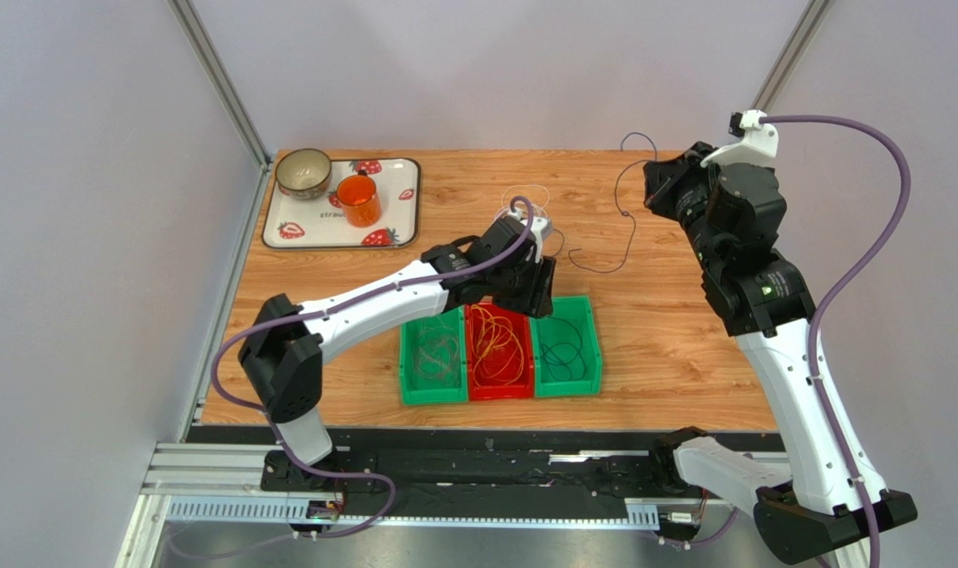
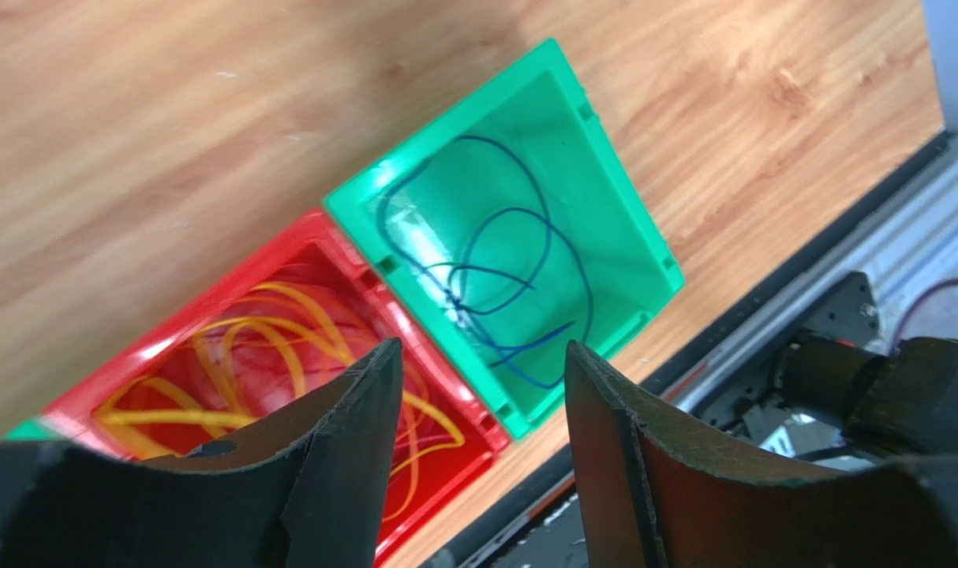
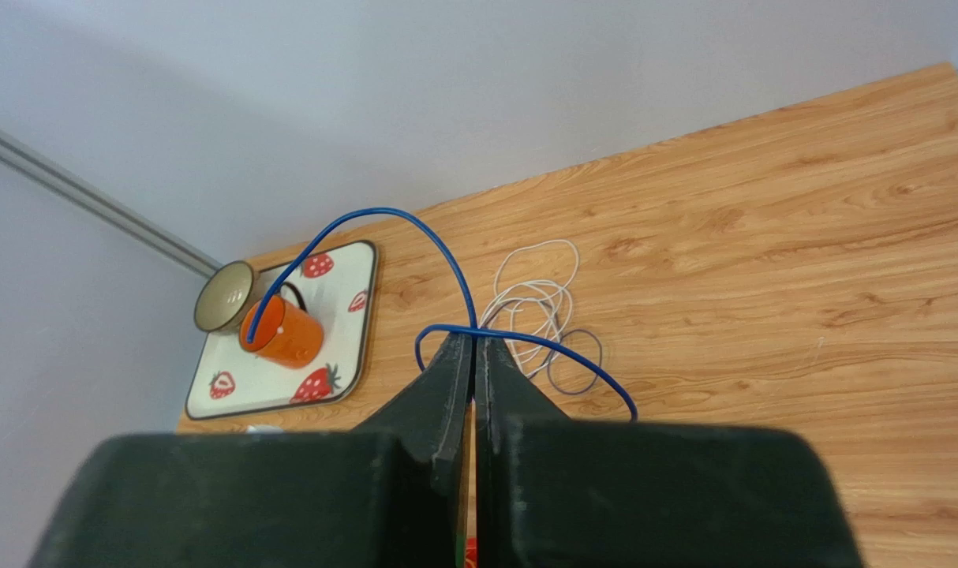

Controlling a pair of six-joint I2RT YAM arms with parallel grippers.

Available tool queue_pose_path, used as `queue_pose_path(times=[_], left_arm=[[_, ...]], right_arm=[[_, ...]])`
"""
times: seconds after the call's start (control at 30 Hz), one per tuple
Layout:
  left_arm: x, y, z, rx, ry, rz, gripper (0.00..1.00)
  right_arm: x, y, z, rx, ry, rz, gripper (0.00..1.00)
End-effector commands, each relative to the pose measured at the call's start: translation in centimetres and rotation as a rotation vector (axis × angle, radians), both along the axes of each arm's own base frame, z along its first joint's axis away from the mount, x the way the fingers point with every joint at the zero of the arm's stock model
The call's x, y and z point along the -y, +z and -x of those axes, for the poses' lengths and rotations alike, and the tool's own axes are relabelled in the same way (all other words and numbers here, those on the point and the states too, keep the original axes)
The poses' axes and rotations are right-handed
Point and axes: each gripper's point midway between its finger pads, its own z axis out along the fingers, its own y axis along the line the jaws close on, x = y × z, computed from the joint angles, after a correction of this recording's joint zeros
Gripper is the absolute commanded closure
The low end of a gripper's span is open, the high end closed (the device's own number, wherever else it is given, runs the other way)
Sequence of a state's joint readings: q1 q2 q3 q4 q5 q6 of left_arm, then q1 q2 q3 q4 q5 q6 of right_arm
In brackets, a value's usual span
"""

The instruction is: Untangle the cables

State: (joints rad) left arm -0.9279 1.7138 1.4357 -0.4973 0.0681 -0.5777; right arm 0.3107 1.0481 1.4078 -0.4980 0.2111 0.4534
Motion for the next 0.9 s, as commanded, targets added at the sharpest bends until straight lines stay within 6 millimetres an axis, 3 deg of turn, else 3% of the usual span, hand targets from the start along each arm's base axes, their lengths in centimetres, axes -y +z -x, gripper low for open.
queue_pose_path(times=[0.0, 0.23, 0.4, 0.57, 0.67, 0.87], left_arm=[[-4.4, 6.2, -0.7, 0.176, 0.045, -0.059, 0.38], [-13.1, 9.3, -1.0, 0.249, 0.140, -0.153, 0.38], [-19.4, 11.7, 0.0, 0.340, 0.189, -0.251, 0.37], [-25.4, 12.1, -1.6, 0.460, 0.301, -0.425, 0.32], [-25.7, 11.9, -1.7, 0.464, 0.327, -0.372, 0.32], [-26.3, 9.2, -2.6, 0.405, 0.352, -0.403, 0.34]], right_arm=[[-1.7, 0.3, 1.7, -0.015, 0.106, -0.051, 1.00], [-3.5, -3.5, 2.9, -0.122, 0.199, -0.056, 1.00], [-5.0, -6.4, 3.5, -0.208, 0.272, -0.049, 1.00], [-6.2, -8.7, 4.0, -0.269, 0.332, -0.010, 1.00], [-6.4, -10.3, 4.6, -0.326, 0.351, 0.019, 1.00], [-6.6, -12.7, 6.0, -0.389, 0.377, 0.064, 1.00]])
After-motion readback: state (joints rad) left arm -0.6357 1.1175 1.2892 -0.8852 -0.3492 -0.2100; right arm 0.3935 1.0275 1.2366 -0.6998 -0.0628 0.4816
